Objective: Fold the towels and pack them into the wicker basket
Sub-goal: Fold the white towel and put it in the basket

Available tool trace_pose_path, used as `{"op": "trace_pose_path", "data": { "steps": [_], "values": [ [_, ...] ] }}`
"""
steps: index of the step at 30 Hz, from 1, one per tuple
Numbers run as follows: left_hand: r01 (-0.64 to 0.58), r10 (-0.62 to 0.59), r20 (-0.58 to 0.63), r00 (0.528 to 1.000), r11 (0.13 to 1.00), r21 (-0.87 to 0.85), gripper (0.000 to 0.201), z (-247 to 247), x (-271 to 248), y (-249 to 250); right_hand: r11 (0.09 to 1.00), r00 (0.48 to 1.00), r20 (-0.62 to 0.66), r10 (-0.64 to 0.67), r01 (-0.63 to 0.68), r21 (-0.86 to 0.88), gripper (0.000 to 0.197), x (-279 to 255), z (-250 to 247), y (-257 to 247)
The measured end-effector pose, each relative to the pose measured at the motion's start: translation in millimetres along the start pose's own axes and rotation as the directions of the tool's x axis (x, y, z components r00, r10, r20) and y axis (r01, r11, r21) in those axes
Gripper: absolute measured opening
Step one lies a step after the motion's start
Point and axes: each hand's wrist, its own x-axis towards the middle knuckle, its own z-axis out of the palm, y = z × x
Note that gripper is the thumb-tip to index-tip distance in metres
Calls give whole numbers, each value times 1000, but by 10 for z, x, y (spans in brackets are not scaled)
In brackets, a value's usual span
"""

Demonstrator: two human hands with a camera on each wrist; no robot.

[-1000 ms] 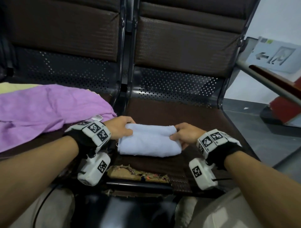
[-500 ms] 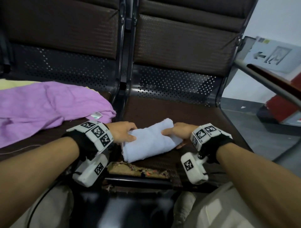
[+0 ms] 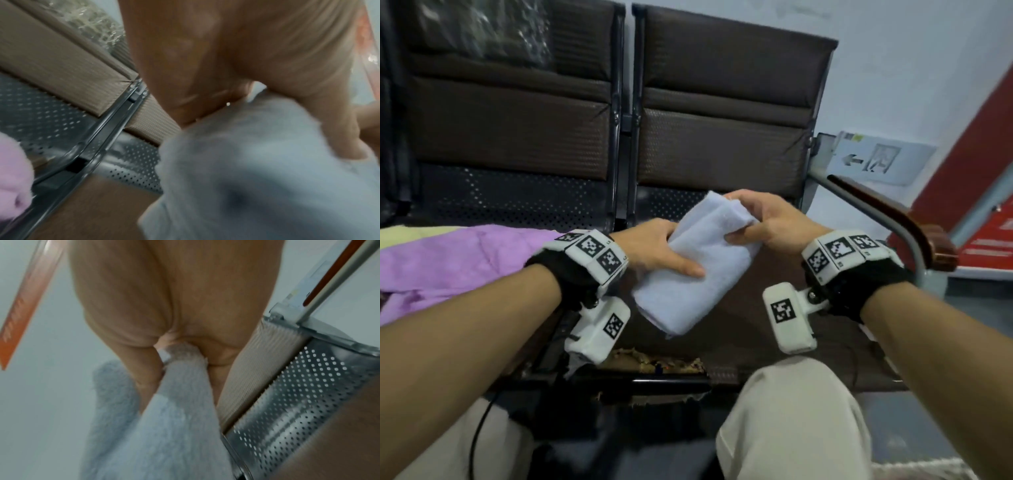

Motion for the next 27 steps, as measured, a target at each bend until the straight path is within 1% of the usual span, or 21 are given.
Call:
{"op": "trace_pose_path", "data": {
  "steps": [3, 4, 6, 8, 9, 12, 13, 14, 16, 19, 22, 24, 25, 27],
  "values": [
    [-7, 8, 37, 999, 1000, -6, 39, 85, 4, 425, 997, 992, -117, -48, 56, 59, 43, -337, -270, -125],
    [-33, 32, 52, 998, 999, 12, 38, 132, 12, 582, 994, 986, -158, -57, 71, 85, 42, -459, -353, -132],
    [-85, 81, 79, 994, 995, 51, 42, 245, 33, 916, 986, 967, -250, -52, 90, 143, 43, -707, -528, -118],
    [-116, 107, 105, 989, 989, 86, 50, 400, 99, 1237, 971, 938, -345, -30, 109, 211, 45, -990, -714, -64],
    [-133, 119, 110, 987, 982, 137, 48, 499, 144, 1387, 962, 921, -390, -15, 119, 245, 45, -1153, -802, -23],
    [-166, 133, 125, 983, 937, 307, 26, 882, 311, 1736, 942, 869, -490, 67, 107, 319, 42, -1682, -1022, 179],
    [-181, 137, 152, 979, 925, 333, 21, 1038, 369, 1812, 935, 855, -510, 100, 95, 343, 41, -1864, -1086, 270],
    [-193, 135, 189, 973, 922, 336, 22, 1217, 426, 1862, 928, 841, -524, 134, 80, 365, 40, -2050, -1140, 373],
    [-200, 116, 260, 959, 925, 322, 28, 1627, 522, 1883, 912, 814, -540, 213, 32, 408, 39, -2431, -1205, 610],
    [-204, 84, 369, 926, 932, 298, 32, 2311, 623, 1760, 887, 761, -535, 368, -113, 449, 40, -2963, -1178, 1062],
    [-186, 22, 493, 870, 940, 287, 30, 3003, 647, 1523, 833, 671, -524, 524, -274, 481, 36, -3409, -1005, 1590],
    [-180, -20, 555, 831, 936, 304, 41, 3422, 640, 1344, 790, 613, -518, 597, -336, 513, 33, -3662, -842, 1920],
    [-172, -44, 573, 818, 933, 317, 43, 3618, 642, 1240, 766, 582, -514, 631, -364, 529, 32, -3780, -754, 2073],
    [-160, -80, 595, 800, 927, 340, 33, 3967, 626, 1023, 717, 513, -506, 694, -421, 556, 33, -4007, -582, 2370]
  ]
}}
